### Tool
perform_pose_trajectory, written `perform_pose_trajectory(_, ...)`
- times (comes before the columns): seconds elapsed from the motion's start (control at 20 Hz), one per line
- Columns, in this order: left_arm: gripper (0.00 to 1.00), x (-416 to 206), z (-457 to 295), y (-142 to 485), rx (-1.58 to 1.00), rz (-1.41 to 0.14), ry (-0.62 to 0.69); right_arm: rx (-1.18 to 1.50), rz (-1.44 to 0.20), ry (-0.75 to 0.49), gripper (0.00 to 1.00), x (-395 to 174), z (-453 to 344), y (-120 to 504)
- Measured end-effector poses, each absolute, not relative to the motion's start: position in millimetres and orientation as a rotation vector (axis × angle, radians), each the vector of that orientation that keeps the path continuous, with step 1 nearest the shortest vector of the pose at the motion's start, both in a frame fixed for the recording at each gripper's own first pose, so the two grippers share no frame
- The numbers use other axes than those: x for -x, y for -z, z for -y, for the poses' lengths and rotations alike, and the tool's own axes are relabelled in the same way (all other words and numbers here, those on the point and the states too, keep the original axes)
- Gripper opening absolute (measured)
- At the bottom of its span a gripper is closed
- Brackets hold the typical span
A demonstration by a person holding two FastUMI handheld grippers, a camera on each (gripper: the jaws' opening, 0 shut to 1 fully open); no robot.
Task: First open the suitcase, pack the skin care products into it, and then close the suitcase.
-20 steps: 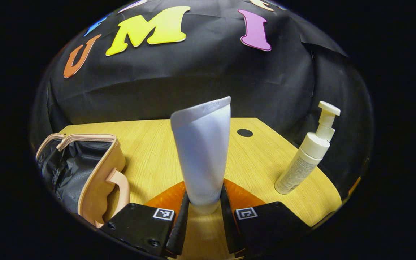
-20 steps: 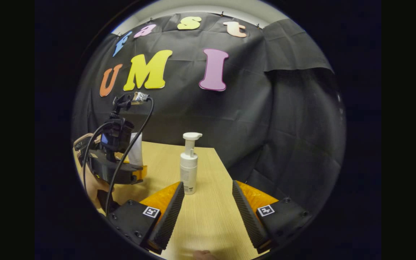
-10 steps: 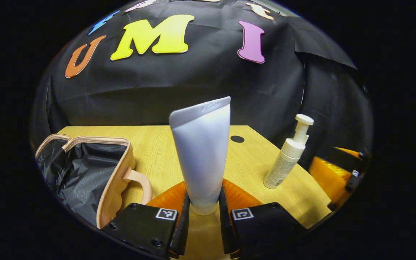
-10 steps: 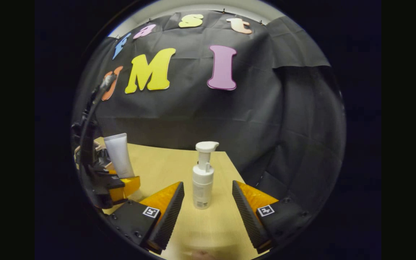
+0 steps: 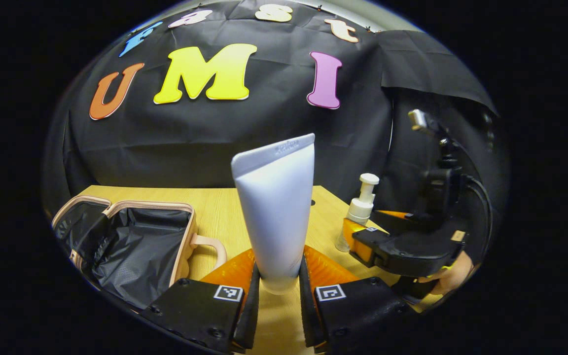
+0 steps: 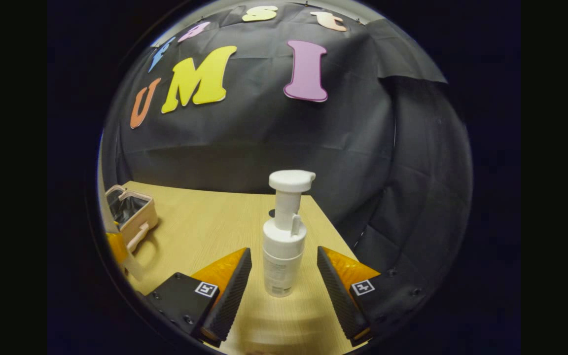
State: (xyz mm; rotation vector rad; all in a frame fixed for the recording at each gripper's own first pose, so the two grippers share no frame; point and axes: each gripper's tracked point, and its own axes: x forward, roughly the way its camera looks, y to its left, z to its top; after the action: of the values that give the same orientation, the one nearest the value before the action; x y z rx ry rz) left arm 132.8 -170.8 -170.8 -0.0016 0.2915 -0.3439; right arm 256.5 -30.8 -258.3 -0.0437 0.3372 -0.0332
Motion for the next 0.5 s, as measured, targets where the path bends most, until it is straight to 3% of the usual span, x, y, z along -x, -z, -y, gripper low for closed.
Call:
perform_pose_trajectory(0.1,0.4,-122.5,157.6,163.4,0.013,-0.282,0.338,0.037,-0.33,0.04,0.78,-261.1,31.9,262.5)
perform_pose_trajectory(0.15,0.4,-119.7,149.4,159.5,0.008,-0.274,0.327,0.037,-0.326,0.042,0.68,-266.0,29.9,263.2)
perform_pose_trajectory(0.3,0.4,-116.7,120.5,156.4,0.019,-0.27,0.287,0.041,-0.324,0.041,0.53,-268.8,27.2,263.6)
perform_pose_trajectory(0.5,0.39,-115.8,84.7,153.4,0.036,-0.277,0.228,0.01,-0.339,0.027,0.5,-261.6,22.9,262.7)
